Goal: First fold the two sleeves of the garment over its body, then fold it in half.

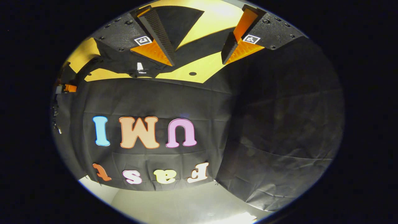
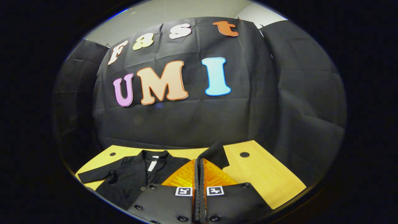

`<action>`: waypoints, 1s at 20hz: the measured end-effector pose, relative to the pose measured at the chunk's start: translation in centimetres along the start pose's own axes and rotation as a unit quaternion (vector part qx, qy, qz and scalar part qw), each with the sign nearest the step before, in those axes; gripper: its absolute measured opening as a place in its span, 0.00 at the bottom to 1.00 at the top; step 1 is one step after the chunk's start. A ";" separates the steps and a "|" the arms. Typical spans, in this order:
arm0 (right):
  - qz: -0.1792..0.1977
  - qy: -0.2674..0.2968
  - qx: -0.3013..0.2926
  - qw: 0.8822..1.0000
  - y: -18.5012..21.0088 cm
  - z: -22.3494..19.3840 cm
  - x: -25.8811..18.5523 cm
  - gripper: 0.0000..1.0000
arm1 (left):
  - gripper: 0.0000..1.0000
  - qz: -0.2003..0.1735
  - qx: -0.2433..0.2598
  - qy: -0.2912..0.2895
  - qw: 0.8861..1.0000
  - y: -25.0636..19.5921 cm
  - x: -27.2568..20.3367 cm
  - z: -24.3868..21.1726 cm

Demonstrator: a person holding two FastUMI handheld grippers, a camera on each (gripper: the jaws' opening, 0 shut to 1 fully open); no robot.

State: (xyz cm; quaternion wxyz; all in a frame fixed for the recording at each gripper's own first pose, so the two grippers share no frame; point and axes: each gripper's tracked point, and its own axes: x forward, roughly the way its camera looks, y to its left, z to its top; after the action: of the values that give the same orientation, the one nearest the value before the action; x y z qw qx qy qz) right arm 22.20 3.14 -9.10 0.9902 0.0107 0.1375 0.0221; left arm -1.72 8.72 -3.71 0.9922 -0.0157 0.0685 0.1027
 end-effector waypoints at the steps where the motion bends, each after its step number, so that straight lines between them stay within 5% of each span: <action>1: 0.008 -0.003 0.000 1.000 1.0 0.7 1.0 0.02 | 0.93 0.011 -0.002 -0.001 1.000 0.9 0.0 0.2; 6: 0.056 -0.017 -0.004 0.998 6.5 3.1 5.1 0.03 | 0.90 0.060 0.004 -0.004 0.998 4.1 -0.3 0.4; 12: 0.145 -0.019 -0.030 0.989 17.8 3.5 8.1 0.02 | 0.93 0.089 -0.007 -0.003 0.996 5.8 -0.2 0.3; 20: 0.228 0.026 -0.069 0.971 30.8 -2.6 12.4 0.02 | 0.90 0.112 -0.017 -0.005 0.994 7.3 0.0 -0.1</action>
State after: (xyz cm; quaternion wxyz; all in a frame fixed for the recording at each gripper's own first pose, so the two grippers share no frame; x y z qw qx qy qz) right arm 32.14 34.53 -14.13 0.9536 -0.0272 0.1549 0.2567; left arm -3.22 15.84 -3.96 0.9744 -0.0239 0.0635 0.2142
